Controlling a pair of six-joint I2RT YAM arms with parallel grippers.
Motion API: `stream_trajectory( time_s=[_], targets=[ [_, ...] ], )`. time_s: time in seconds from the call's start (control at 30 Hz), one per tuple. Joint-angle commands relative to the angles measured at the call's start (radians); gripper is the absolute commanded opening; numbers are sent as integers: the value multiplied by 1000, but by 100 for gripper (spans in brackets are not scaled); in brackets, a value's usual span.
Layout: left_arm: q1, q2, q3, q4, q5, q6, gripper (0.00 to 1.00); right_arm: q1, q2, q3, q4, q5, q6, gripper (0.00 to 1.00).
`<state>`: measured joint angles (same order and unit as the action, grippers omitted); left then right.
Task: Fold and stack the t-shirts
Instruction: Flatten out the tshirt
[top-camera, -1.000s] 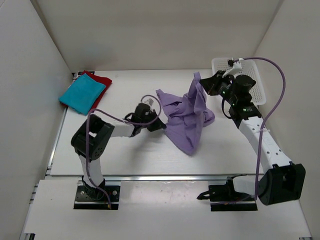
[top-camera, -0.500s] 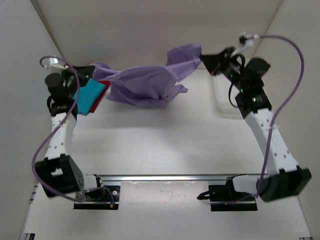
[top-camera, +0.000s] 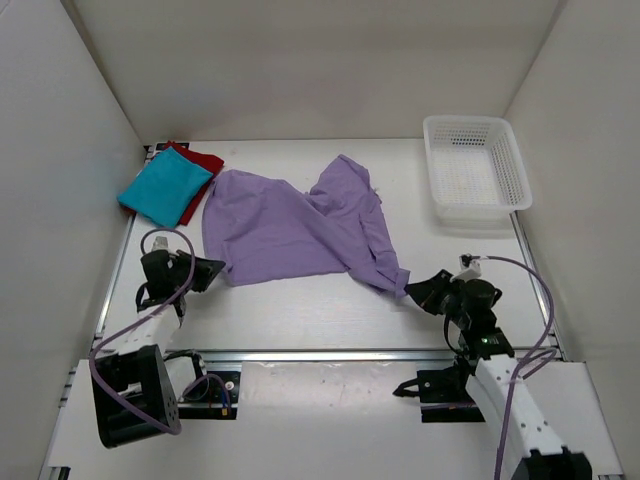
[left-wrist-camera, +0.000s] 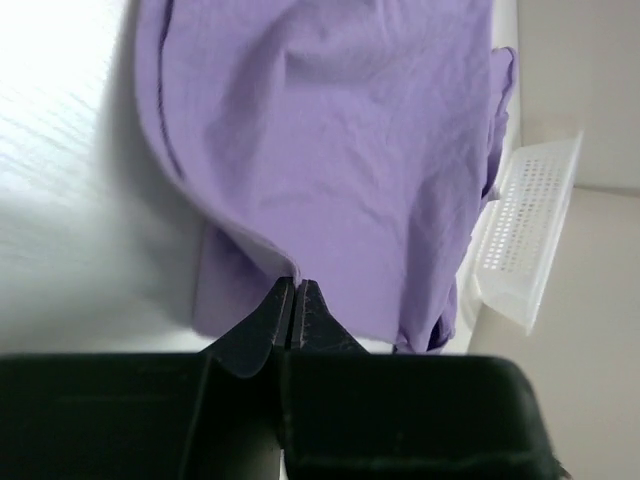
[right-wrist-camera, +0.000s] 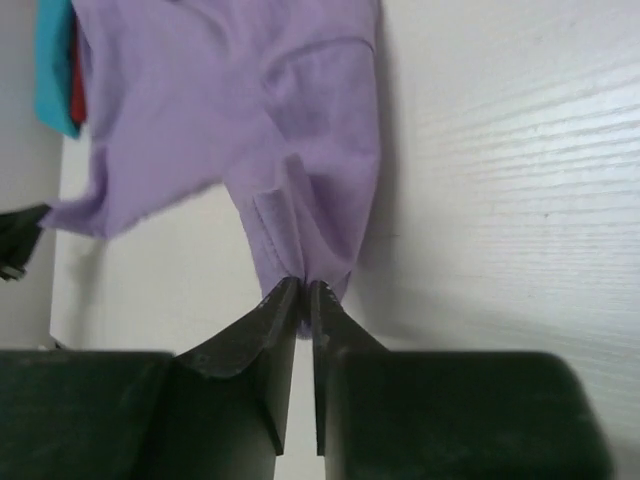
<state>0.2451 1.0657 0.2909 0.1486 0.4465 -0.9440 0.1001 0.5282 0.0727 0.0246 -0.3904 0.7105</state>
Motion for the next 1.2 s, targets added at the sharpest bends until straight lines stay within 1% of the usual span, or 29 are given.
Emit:
stream_trajectory(
  time_s=[0.0, 0.07, 0.1, 0.17, 0.2, 0.27, 0.3, 0.33, 0.37, 0.4, 0.47, 0.53, 0.57, 0.6, 0.63, 0.67, 0.7, 0.73, 0.77, 0.8, 0.83, 0.87, 0.9, 0.97, 1.0, 1.07, 1.17],
  targets=[
    [9, -65, -16, -12, -26, 100, 7, -25, -143, -16, -50, 21, 56, 12],
    [35, -82, -25, -52, -49, 138, 10, -1, -180, -34, -150, 68, 57, 22],
    [52, -85, -24, -72, -57, 154, 13, 21, -188, -36, -181, 79, 60, 25],
    [60, -105, -16, -101, -89, 177, 16, 39, -236, -33, -210, 142, 58, 35],
    [68, -110, -16, -121, -106, 186, 19, 46, -259, -24, -219, 162, 63, 38],
    [72, -127, -7, -141, -136, 198, 23, 47, -266, 2, -241, 192, 38, 40],
    [72, -137, -12, -147, -140, 205, 24, 47, -252, 24, -244, 194, 14, 41],
    [72, -139, -16, -147, -143, 208, 27, 44, -238, 36, -252, 199, -15, 42],
    [72, -145, -16, -176, -149, 212, 29, 40, -209, 62, -258, 206, -26, 44],
    [80, -153, -21, -200, -164, 223, 30, 49, -176, 82, -267, 214, -66, 45],
    [75, -176, -33, -222, -170, 229, 28, 70, -134, 104, -269, 236, -91, 45],
    [79, -213, -80, -233, -180, 231, 28, 139, -70, 131, -265, 261, -108, 46],
    [66, -240, -94, -231, -199, 223, 27, 162, -47, 134, -270, 292, -114, 41],
    [57, -265, -123, -225, -209, 225, 26, 212, -16, 156, -278, 336, -134, 33],
    [53, -276, -151, -206, -216, 211, 24, 278, 8, 183, -288, 373, -163, 28],
    [42, -295, -156, -198, -219, 197, 22, 312, 25, 197, -299, 387, -167, 23],
    [34, -294, -157, -181, -221, 189, 18, 382, 59, 234, -317, 450, -178, 11],
    [23, -285, -148, -172, -206, 192, 15, 451, 102, 272, -333, 473, -184, 2],
    [4, -277, -128, -161, -198, 191, 11, 519, 128, 307, -345, 481, -196, 0],
    [-13, -256, -115, -159, -207, 195, 9, 547, 188, 334, -360, 489, -206, 0],
    [-48, -242, -90, -164, -222, 198, 5, 593, 266, 382, -403, 510, -218, 3],
    [-81, -237, -73, -162, -233, 200, 5, 634, 338, 433, -443, 525, -239, 9],
    [-96, -234, -68, -162, -248, 201, 4, 651, 377, 459, -466, 532, -253, 13],
    [-133, -239, -70, -161, -250, 195, 3, 687, 496, 521, -524, 559, -267, 26],
    [-133, -248, -68, -159, -249, 192, 2, 690, 516, 536, -541, 552, -267, 28],
    [-133, -266, -70, -159, -235, 203, 2, 720, 584, 567, -580, 587, -249, 34],
    [-139, -271, -75, -158, -229, 208, 2, 733, 630, 595, -623, 616, -218, 37]
  ],
)
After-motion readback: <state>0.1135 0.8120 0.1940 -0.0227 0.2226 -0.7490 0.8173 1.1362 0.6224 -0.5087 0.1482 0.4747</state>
